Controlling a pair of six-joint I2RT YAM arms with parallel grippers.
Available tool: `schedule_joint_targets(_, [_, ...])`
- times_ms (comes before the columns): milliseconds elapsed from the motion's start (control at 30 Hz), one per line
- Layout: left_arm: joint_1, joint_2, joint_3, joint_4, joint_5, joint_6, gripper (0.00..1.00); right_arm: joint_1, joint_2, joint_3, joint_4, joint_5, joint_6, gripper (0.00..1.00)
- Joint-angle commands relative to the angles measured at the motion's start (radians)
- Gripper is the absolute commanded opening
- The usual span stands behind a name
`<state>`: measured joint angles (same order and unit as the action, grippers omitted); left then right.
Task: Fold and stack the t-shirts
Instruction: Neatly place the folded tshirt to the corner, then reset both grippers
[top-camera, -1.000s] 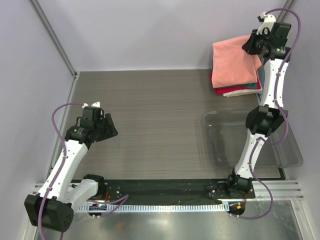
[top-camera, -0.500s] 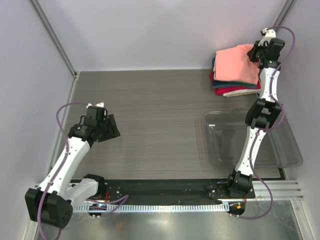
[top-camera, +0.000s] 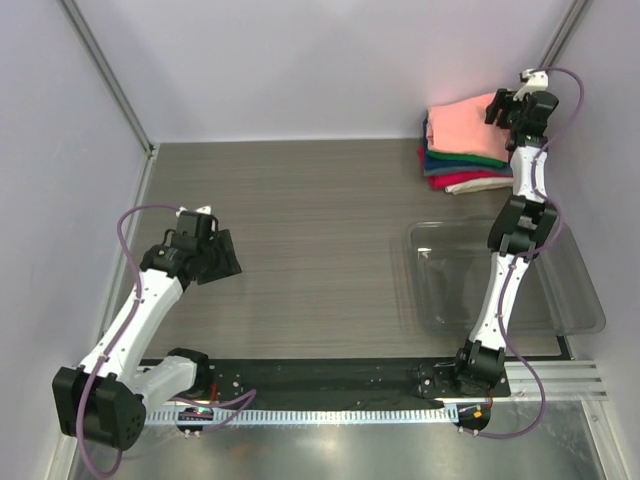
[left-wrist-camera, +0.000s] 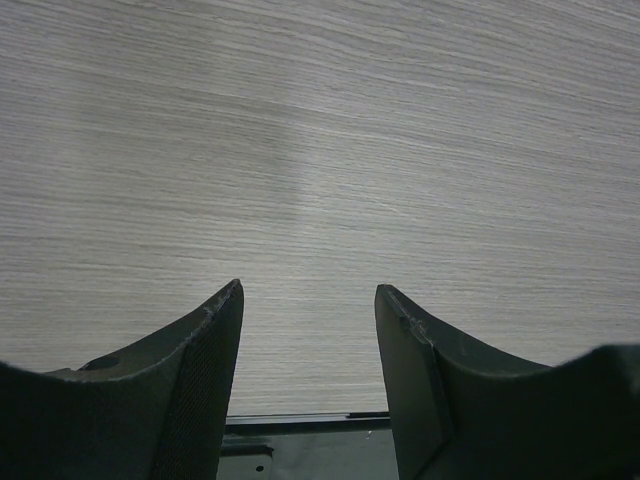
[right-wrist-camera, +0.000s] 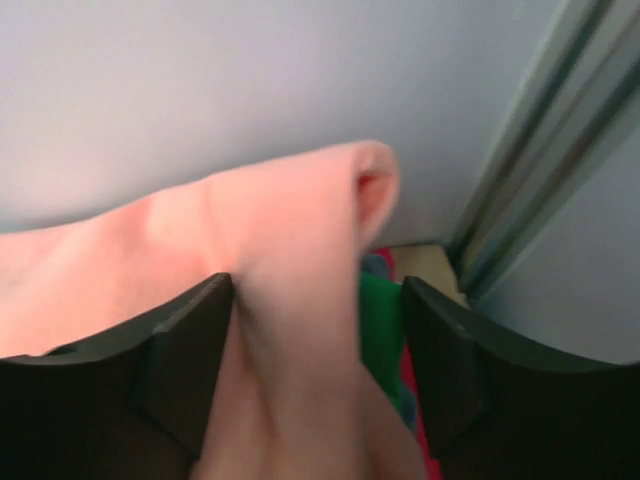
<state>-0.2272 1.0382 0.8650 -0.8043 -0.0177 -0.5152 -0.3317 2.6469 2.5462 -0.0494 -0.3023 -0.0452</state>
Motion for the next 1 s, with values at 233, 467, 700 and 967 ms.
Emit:
schedule_joint_targets(233, [-0.008,-0.066,-0.001,0.027,0.012,0.006,0.57,-0.093,-0.384,-0.191,0.118,0.29,0.142,0.84])
schedule_joint_targets(467, [-0.009,-0.115,-0.004,0.031,0.012,0.006,0.57,-0.116,-0.557,-0.246,0.056,0.251,0.283,0.85])
schedule_joint_targets(700, [-0.009,-0.15,-0.001,0.033,0.044,0.012,0.57,-0.083,-0.826,-0.524,0.022,0.123,0.465,0.93])
schedule_joint_targets(967, [-0.009,-0.207,0.0,0.037,0.024,0.018,0.57,0.127,-1.195,-0.904,-0.064,0.126,0.544,1.0])
